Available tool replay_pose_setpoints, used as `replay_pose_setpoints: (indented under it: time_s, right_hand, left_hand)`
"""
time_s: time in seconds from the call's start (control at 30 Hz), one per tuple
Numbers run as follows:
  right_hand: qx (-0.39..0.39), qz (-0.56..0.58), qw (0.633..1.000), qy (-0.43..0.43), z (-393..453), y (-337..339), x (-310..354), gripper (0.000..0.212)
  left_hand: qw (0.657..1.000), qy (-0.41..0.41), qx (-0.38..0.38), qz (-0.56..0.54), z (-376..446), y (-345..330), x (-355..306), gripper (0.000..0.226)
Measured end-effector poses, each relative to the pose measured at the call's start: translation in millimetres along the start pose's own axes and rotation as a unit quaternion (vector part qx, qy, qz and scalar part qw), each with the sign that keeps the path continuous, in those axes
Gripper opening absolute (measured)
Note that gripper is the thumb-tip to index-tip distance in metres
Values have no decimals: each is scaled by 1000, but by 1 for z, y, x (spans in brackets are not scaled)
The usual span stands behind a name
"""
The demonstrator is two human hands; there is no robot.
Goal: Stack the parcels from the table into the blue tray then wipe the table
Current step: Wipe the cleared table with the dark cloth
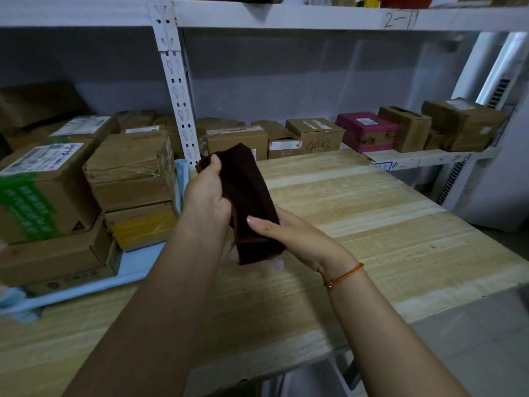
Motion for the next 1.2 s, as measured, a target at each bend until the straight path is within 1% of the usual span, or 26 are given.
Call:
replay_pose_setpoints:
  time_s: [0.03,0.07,0.1,0.17,0.23,0.3,0.33,0.4,0.47,0.5,0.53,0.57,0.6,0.63,0.67,0.7,0.73,0.77,0.8,0.83,0.9,0.97,1.0,1.07,1.1,1.2]
  right_hand:
    - [10,14,1000,-12,-1,0,-2,29]
    - [-4,27,999,-25,-2,1,-4,22]
    - [-40,43,998,-38,0,7,-9,19]
    - [-125,66,986,-83,-1,22,-17,21]
    - [-180,90,970,-136,-7,39,-22,26]
    - [-204,98,960,-164,-17,58,-26,39]
    - [-215,71,958,-174,-24,67,-26,44]
    - [-230,-46,951,-201,-38,81,-28,46]
    - [-221,-176,927,-246,-47,89,-35,43]
    - [-203,-241,910,-268,-47,92,-41,46]
    - [-178,-316,886,-290,-50,93,-47,55]
    - [-155,-396,853,-302,-50,93,-52,65]
    - [-143,-462,824,-295,-50,92,-52,72]
    - [-136,-503,814,-258,-48,88,-49,73]
    - [-122,-526,817,-199,-44,81,-44,70]
    - [-98,-539,825,-141,-39,72,-39,67]
    - [-68,-543,831,-102,-34,64,-38,64]
    - [-34,-542,835,-85,-28,57,-42,62]
    - [4,-540,837,-94,-24,51,-50,62]
    - [40,-545,830,-113,-19,45,-59,62]
    - [83,-587,794,-135,-13,34,-72,62]
    - [82,-624,766,-131,-10,24,-72,62]
    - [78,-627,764,-131,-9,18,-71,63]
    - [72,-624,769,-123,-7,-1,-71,63]
    - [69,-630,765,-110,-17,-16,-72,62]
    - [44,-618,785,-14,-21,-65,-68,56]
  left_hand:
    - [1000,11,-17,-3,1,1,2,40]
    - [999,17,-28,-9,0,2,5,37]
    - [999,19,-32,-17,-1,2,7,33]
    - [999,15,-30,-12,-1,3,11,26]
    - [997,11,-45,53,1,10,13,27]
    - [988,14,-50,144,3,16,21,24]
    - [981,20,-45,189,3,17,28,21]
    - [958,30,-44,281,10,21,44,21]
    - [923,24,-71,377,21,26,59,31]
    - [894,11,-82,441,25,28,65,36]
    - [849,-3,-93,521,29,29,70,40]
    - [795,-20,-107,597,29,31,73,43]
    - [750,-44,-126,648,28,31,75,46]
    - [726,-70,-146,669,27,32,75,47]
    - [718,-97,-161,670,26,32,73,48]
    - [723,-122,-170,659,24,31,70,47]
    - [726,-149,-173,649,21,29,67,45]
    - [727,-173,-168,642,17,26,63,42]
    - [729,-197,-157,636,14,23,61,39]
    - [734,-217,-147,627,10,22,57,36]
    - [740,-254,-135,608,3,20,50,34]
    - [745,-275,-131,593,-3,20,45,31]
    - [749,-282,-131,585,-6,19,43,30]
    - [756,-295,-133,569,-10,16,37,29]
    - [764,-291,-124,562,-17,18,44,28]
    - [769,-295,-111,556,-20,16,47,28]
Point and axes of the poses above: each hand's wrist, its own z-axis towards the middle knuckle, its own y-axis out of the back of the hand, x = y × z, the point moved 3 cm from there along z, towards the middle knuckle, and after that the axes turned 7 degrees about y, right-handed, at the moved point
